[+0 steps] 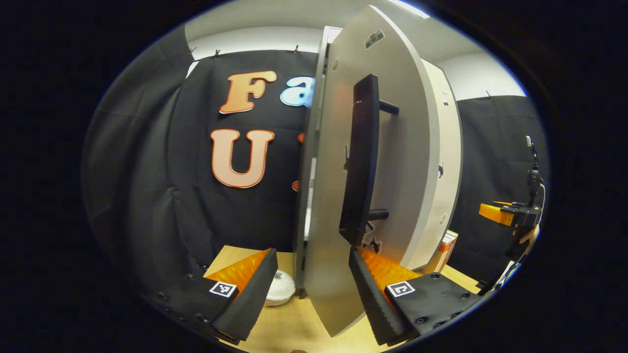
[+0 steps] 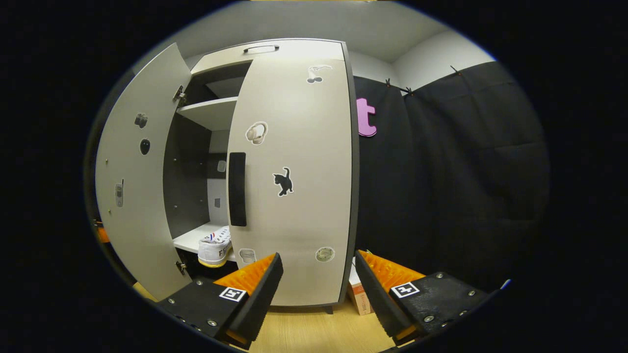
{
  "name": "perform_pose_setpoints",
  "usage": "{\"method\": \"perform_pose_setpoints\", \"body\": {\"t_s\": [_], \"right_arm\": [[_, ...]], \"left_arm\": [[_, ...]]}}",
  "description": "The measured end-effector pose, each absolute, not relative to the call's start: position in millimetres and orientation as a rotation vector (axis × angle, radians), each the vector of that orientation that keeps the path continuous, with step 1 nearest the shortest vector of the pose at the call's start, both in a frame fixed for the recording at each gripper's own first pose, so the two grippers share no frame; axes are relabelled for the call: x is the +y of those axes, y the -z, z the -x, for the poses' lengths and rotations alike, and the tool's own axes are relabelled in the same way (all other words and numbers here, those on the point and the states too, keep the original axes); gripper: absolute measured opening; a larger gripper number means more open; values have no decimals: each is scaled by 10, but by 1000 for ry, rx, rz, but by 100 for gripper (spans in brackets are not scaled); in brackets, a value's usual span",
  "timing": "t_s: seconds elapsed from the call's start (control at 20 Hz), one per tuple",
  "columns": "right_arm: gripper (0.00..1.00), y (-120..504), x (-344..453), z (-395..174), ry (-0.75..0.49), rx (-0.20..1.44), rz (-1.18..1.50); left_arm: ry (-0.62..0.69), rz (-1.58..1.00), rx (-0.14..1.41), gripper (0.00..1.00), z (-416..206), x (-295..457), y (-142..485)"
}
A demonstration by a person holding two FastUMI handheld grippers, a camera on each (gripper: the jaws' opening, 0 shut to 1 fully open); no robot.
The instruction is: Grab one shoe with the right hand and put it into the shoe cabinet, grab the other shoe with the left hand and put it into the shoe cabinet; then close the right door with the right hand and the left door with the left hand.
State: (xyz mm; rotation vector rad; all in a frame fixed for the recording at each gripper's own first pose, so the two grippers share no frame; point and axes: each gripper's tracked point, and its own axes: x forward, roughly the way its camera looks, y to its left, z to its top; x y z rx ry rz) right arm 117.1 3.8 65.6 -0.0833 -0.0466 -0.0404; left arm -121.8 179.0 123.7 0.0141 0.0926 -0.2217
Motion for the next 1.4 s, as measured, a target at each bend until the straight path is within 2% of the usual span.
{"method": "perform_pose_setpoints", "body": {"t_s": [0.15, 0.2, 0.25, 0.45, 0.5, 0.6, 0.75, 1.0, 1.35, 1.4], "right_arm": [[92, -695, -56, -1097, 51, -56, 94], [92, -707, -90, -1073, 54, -60, 99], [92, -727, -128, -1061, 56, -64, 105], [92, -794, -265, -1037, 55, -83, 108], [92, -810, -314, -1040, 53, -88, 107], [92, -819, -438, -1076, 58, -93, 112], [92, -821, -624, -1142, 63, -86, 103], [92, -881, -858, -1275, 65, -91, 90], [92, -781, -960, -1478, 39, -67, 80], [92, -759, -959, -1511, 29, -59, 77]], "left_arm": [[252, -35, 89, 95, 1201, 1493, -1239], [258, -40, 89, 92, 1165, 1423, -1222], [267, -39, 89, 95, 1138, 1346, -1212], [291, -8, 99, 95, 974, 1064, -1158], [294, 1, 102, 99, 908, 981, -1122], [301, 7, 120, 96, 773, 777, -1026], [265, -16, 136, 94, 516, 610, -957], [212, -4, 127, 97, 272, 489, -917], [164, -32, 105, 99, 186, 431, -926], [161, -28, 98, 96, 177, 420, -934]]}}
